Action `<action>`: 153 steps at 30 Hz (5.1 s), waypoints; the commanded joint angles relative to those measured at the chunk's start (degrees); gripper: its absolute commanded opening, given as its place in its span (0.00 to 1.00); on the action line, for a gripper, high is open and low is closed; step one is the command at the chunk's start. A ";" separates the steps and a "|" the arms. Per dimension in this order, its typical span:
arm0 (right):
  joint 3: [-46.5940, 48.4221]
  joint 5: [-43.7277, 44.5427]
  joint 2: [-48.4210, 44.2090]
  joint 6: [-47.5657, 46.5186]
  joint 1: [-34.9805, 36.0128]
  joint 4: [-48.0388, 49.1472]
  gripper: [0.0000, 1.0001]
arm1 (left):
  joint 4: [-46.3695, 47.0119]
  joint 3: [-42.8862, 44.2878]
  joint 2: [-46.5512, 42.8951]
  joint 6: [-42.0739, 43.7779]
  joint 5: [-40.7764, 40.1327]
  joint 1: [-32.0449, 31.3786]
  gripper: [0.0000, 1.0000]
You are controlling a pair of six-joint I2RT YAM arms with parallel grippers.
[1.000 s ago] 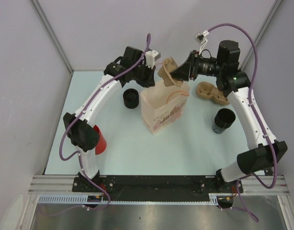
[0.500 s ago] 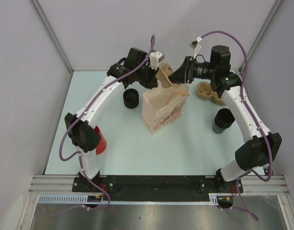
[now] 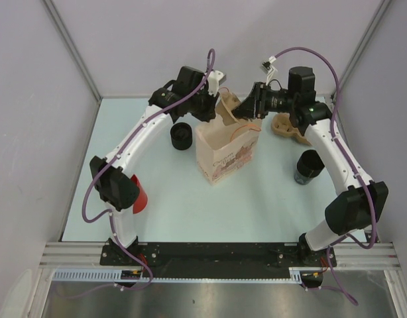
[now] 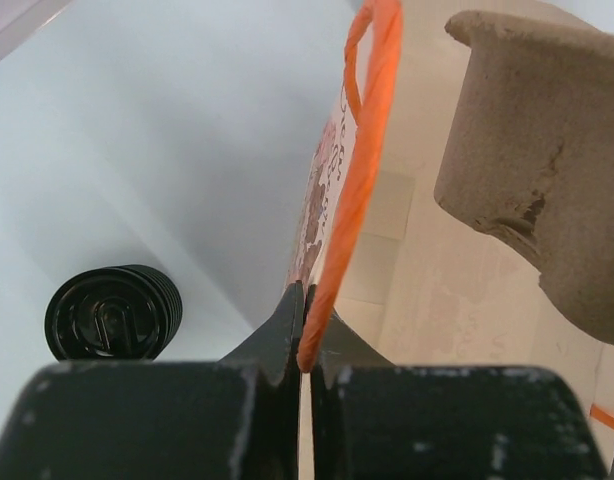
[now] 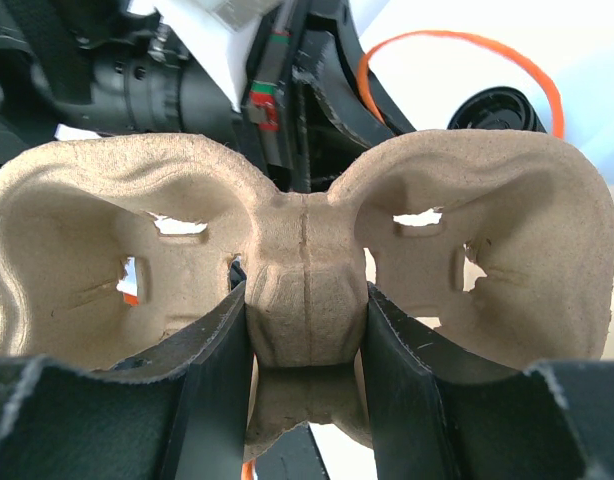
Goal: Pack the takeout coffee
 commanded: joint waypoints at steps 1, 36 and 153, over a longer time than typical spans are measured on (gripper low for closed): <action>-0.29 1.17 0.64 -1.89 0.44 -1.30 0.24 | 0.75 0.92 -1.90 -1.10 -1.71 -0.58 0.02; 11.75 36.05 9.16 -16.30 8.88 -24.51 0.23 | -0.04 2.33 -2.42 -1.10 -2.94 -0.58 0.08; 26.76 41.78 19.98 -31.60 16.44 -48.68 0.71 | -0.66 4.70 -0.93 -1.63 -16.04 -5.07 0.09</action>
